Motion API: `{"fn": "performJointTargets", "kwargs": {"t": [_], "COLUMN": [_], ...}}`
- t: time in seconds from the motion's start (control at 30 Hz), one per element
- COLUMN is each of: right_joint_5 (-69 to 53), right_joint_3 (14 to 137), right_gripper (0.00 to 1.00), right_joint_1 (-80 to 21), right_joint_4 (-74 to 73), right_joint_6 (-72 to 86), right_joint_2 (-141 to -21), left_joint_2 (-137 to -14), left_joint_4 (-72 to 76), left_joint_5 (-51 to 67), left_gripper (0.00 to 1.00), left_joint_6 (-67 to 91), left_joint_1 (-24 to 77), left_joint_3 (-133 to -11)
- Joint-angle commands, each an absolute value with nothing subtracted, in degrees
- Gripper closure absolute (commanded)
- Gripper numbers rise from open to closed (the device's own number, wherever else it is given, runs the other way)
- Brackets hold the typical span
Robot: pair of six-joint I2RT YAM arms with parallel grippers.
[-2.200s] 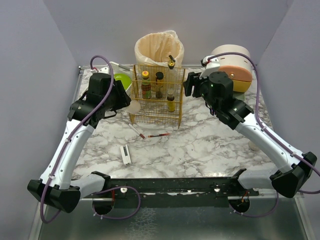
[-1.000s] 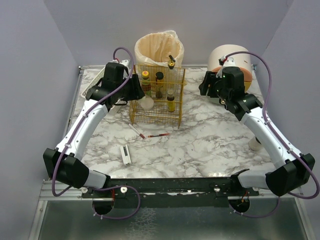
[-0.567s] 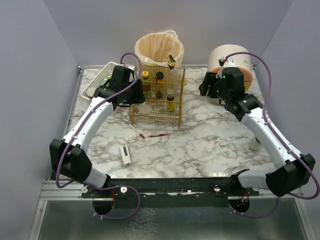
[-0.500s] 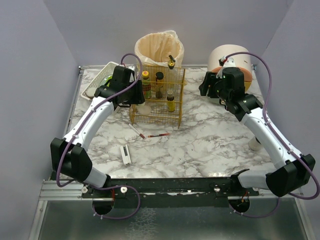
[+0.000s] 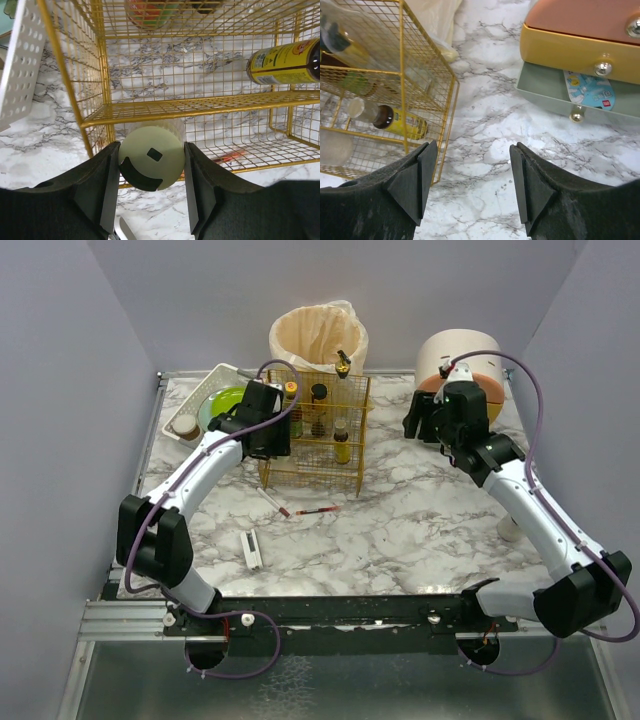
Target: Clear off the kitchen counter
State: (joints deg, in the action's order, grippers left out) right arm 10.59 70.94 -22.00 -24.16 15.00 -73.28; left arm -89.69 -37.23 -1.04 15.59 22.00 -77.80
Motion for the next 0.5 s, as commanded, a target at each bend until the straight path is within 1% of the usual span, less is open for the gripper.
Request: {"fn": "performJointTargets", "kwargs": {"t": [0.0, 0.17, 0.2, 0.3, 0.37, 0.47], "right_joint_5": [16.48, 19.12, 19.58, 21.52, 22.01, 22.2], "right_joint_3": [68.89, 67.1, 66.99, 67.05, 67.1, 68.18], "right_gripper": [0.28, 0.22, 0.21, 0.16, 0.12, 0.08], "right_joint_1": [-21.69, -21.63, -21.62, -21.64, -21.62, -21.62], "right_joint_4": [-26.22, -25.73, -25.88, -26.97, -27.25, -28.41], "right_joint_6": [15.59, 16.3, 16.34, 16.92, 16.82, 16.6], "right_joint_2": [-71.28, -70.56, -70.57, -70.47, -69.92, -69.08], "left_joint_2": [-91.4, -92.64, -92.87, -93.33, -93.19, -92.72], "left_joint_4": [-33.45, -32.62, -32.53, -32.61, -32.56, -32.61], "left_joint_5": [-3.24, -3.76, -4.13, -4.95, -5.13, -5.67], "left_gripper": [1.0, 1.0, 0.97, 0.86, 0.75, 0.55], "left_joint_6": [15.26, 15.9, 15.91, 15.82, 15.82, 15.74], "left_joint_1": [24.22, 26.08, 26.41, 26.97, 27.14, 27.16], "left_joint_3": [-77.04, -76.73, -76.73, -76.66, -76.51, -76.46]}}
